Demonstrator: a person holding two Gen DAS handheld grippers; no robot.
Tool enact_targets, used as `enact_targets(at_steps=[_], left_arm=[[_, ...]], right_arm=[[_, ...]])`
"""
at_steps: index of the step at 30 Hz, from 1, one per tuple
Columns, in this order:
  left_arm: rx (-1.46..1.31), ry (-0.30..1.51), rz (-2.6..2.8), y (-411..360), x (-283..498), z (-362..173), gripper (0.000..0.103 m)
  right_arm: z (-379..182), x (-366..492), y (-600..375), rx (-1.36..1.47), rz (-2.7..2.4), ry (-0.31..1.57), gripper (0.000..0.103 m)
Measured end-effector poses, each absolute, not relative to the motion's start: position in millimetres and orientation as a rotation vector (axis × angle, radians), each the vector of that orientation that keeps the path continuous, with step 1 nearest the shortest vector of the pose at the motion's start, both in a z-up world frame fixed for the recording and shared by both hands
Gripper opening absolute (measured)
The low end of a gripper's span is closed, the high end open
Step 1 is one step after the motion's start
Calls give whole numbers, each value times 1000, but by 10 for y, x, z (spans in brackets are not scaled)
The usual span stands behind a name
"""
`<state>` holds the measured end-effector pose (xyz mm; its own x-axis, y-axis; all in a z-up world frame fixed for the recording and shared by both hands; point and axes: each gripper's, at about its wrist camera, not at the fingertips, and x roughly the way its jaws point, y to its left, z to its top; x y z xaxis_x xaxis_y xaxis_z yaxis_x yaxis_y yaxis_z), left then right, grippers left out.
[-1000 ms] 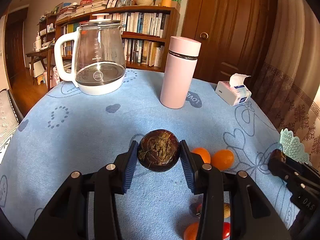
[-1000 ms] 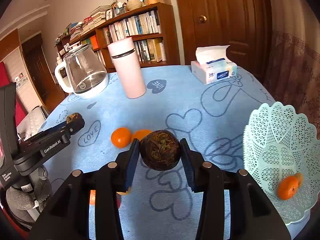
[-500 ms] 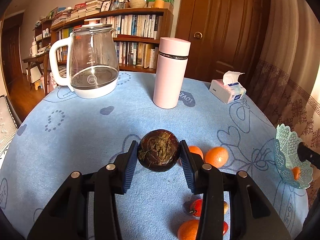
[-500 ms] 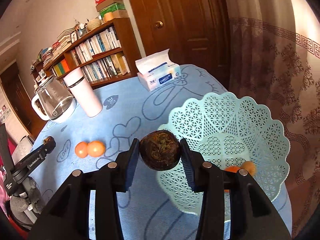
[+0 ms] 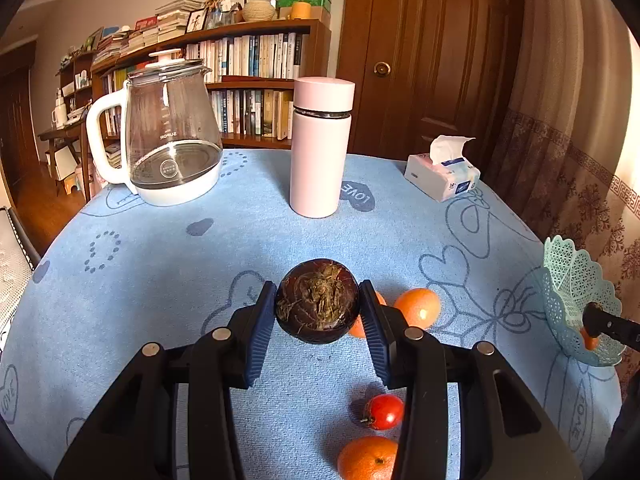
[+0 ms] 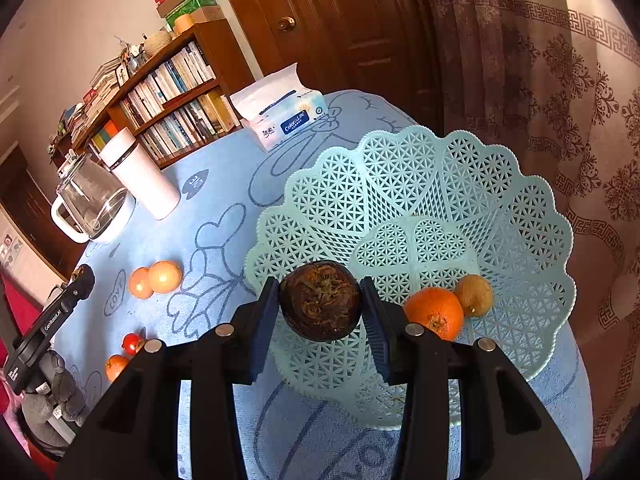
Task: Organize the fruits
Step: 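Carry both dark brown fruits to the green basket and release them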
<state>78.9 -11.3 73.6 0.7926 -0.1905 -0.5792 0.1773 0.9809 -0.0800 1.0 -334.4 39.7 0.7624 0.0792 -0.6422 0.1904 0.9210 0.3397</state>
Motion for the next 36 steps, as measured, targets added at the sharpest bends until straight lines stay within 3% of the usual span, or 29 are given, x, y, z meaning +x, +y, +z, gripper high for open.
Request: enact_targets(at_steps=[15,20,36], left_arm=[[50,626,-304,-610,608,832,42],[98,624,-365,-953,535,850,42],[201,627,-551,-1995,465,858,42]], right_arm=[[499,-330,-3711,434,-196,516,43],[513,-454,-3826,416,-289,435,52],[443,-564,-3896,479,-331,381,52]])
